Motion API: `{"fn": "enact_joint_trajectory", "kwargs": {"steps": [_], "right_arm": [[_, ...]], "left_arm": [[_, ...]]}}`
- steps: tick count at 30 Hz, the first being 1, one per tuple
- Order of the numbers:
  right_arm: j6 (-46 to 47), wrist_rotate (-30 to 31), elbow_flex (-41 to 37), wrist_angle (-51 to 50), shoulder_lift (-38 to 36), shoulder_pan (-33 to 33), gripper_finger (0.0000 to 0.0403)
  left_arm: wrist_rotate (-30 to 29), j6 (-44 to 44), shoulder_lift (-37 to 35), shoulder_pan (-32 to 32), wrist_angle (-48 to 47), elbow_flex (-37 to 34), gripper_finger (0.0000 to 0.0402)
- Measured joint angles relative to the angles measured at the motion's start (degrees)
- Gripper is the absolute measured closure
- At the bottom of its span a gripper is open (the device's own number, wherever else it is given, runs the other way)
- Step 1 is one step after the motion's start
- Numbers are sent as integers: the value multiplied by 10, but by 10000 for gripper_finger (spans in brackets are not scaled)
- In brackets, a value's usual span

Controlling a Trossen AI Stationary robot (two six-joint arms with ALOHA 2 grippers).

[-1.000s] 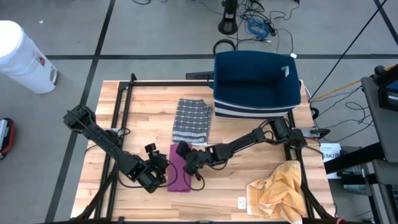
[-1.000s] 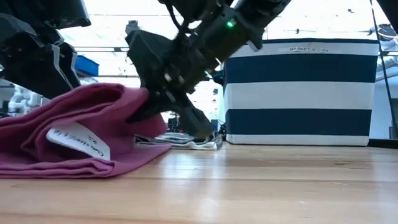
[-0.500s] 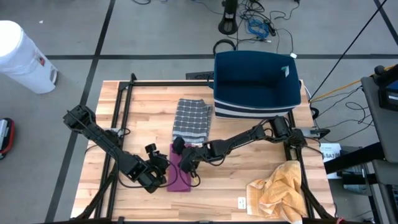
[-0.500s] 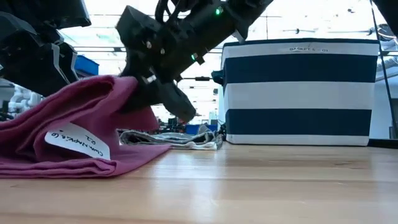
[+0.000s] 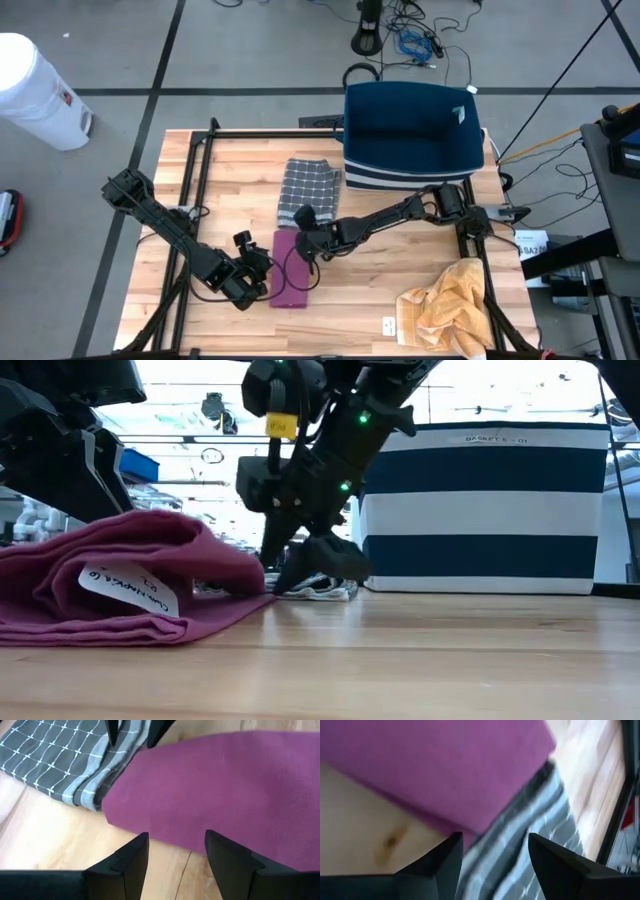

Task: Fold towel
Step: Fold the pink towel

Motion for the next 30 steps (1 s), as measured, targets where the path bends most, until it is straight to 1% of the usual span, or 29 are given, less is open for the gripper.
{"fn": "enact_joint_trajectory", "kwargs": {"steps": [5,7,8,10,14,15,17,20,22,25,30], "right_arm": [[41,7,0,-30,-23,0,202],[64,1,0,-56,-35,0,205],[77,-11,0,-70,-39,0,206],[108,-59,0,-109,-45,1,206],[151,-207,0,-153,-46,10,206],[152,-236,0,-148,-42,17,206],[145,-263,0,-133,-32,34,206],[127,-266,0,-92,-21,57,206],[121,-292,0,-62,-14,65,206],[120,-317,0,-45,-6,68,207],[120,-324,-1,-12,-4,67,207]], "left_arm": [[0,0,0,0,0,0,200],[0,0,0,0,0,0,200],[0,0,0,0,0,0,200],[0,0,0,-1,0,0,200],[1,0,0,-2,2,0,200],[1,1,0,-2,2,0,200],[1,1,0,-2,2,0,200],[0,2,0,-2,2,0,200],[0,2,0,-2,5,0,200],[-1,2,0,-2,12,0,200],[-7,1,0,-2,-1,0,200]]}}
